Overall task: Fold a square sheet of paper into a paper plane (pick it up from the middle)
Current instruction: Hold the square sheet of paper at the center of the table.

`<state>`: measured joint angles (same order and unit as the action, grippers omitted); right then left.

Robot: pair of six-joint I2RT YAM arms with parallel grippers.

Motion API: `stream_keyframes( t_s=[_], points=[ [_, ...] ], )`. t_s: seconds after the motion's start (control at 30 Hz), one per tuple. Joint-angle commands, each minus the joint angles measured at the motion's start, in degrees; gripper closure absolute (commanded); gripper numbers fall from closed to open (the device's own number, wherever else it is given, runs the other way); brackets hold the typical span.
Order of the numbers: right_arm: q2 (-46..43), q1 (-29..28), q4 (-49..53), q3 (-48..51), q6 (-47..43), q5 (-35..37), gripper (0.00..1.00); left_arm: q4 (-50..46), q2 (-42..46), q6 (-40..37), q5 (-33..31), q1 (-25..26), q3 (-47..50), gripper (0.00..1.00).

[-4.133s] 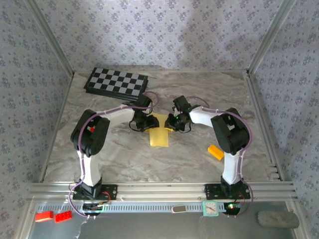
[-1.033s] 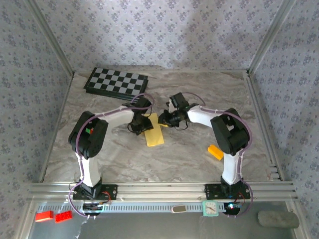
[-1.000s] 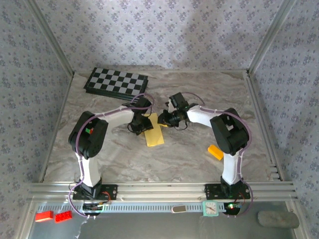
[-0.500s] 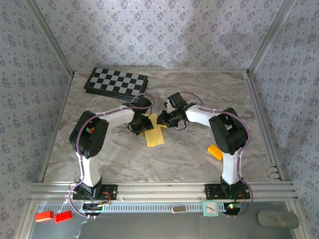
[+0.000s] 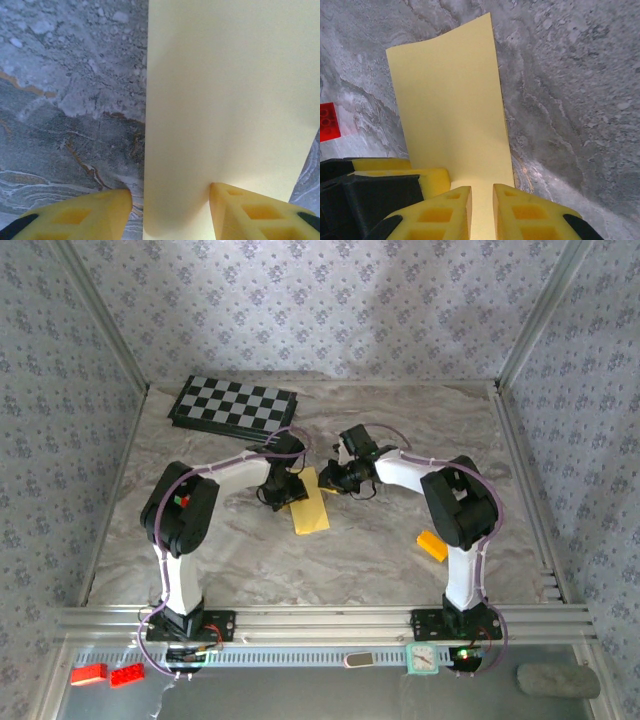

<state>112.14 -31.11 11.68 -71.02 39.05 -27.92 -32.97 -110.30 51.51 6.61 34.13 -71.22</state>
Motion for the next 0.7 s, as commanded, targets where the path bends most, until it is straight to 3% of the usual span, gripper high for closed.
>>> stream_keyframes(
  t_s=[0.0, 0.67],
  points=[
    [1.1, -0.7, 1.8, -1.5, -1.9, -1.5, 0.80, -1.0, -7.6, -0.8, 0.0, 0.2, 3.5, 0.50],
    [6.2, -2.2, 7.0, -6.4, -6.2, -4.2, 0.85, -1.2, -9.5, -0.3, 0.3, 0.2, 3.3, 0.50]
  ],
)
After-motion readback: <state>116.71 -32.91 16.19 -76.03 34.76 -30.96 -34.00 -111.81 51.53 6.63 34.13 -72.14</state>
